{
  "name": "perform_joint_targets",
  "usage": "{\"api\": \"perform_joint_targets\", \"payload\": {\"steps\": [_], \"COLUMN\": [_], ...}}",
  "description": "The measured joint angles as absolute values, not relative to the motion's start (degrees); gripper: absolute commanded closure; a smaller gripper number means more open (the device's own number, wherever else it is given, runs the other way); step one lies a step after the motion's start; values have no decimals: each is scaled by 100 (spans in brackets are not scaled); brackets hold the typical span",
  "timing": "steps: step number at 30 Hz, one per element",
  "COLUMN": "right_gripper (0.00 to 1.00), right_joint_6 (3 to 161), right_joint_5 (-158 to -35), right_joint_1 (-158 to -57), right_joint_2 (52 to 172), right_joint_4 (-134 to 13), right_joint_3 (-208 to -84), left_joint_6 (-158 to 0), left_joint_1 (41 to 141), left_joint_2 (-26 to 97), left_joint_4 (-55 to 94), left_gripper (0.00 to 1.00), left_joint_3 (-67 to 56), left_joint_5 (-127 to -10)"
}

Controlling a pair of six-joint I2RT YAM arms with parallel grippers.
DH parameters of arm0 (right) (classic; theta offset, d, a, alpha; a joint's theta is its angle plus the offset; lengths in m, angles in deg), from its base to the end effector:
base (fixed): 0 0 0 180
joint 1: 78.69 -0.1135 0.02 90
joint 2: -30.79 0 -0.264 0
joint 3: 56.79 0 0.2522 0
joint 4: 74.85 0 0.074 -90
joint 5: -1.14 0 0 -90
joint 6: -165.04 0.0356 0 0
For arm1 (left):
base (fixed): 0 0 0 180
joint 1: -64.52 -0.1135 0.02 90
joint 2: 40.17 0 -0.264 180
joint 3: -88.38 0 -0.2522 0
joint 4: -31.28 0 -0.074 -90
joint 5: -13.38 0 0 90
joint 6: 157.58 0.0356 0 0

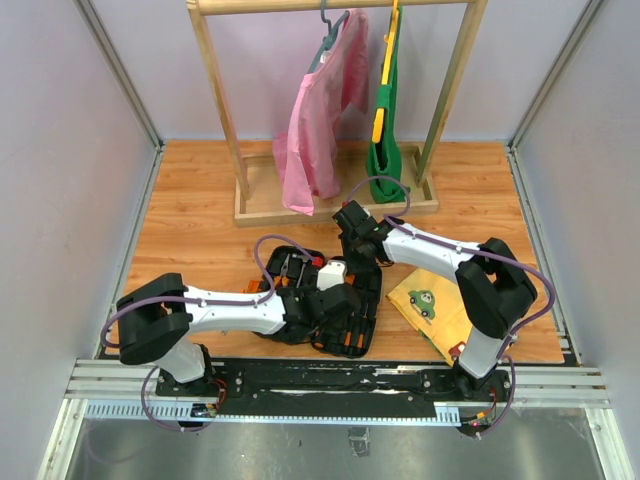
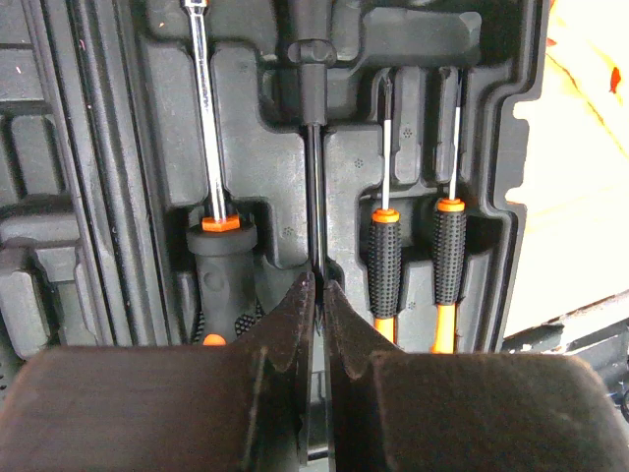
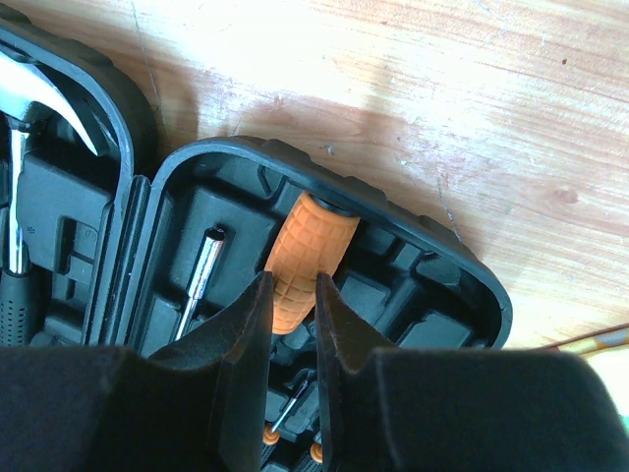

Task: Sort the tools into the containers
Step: Place the screwdriver in the storage box.

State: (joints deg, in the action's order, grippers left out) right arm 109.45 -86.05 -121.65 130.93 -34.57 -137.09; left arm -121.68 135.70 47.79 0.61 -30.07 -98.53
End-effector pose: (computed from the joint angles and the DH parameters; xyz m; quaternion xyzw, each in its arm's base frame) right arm 0.2634 0.2429 0.1928 -0.0657 0.9637 0.1426 0.2160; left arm 0.1076 -0.2746 0.1753 0.0866 0.9391 -0.1633 0.2897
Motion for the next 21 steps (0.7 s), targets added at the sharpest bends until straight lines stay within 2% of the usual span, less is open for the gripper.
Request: {"api": "perform_joint_targets", "payload": {"steps": [4,21], "right_gripper": [89,96], "right_joint_6": [10939,10799], "right_joint_5": [-8605,-8594], "right_joint_1": [-12165,-12161], "right_joint_2": [13095,13193], "right_joint_4": [-3459,-3376], "right_joint_3": [-13709,-13793], "left_joint_6": [-12170,-12522], "left_joint_1": [13594,13733], "left_joint_2": [4831,5177], "left_joint_4": [-18,-157], "left_gripper": [99,100], "left_joint_3": [-2939,-2744], "left_joint_5": [-9858,-9991]}}
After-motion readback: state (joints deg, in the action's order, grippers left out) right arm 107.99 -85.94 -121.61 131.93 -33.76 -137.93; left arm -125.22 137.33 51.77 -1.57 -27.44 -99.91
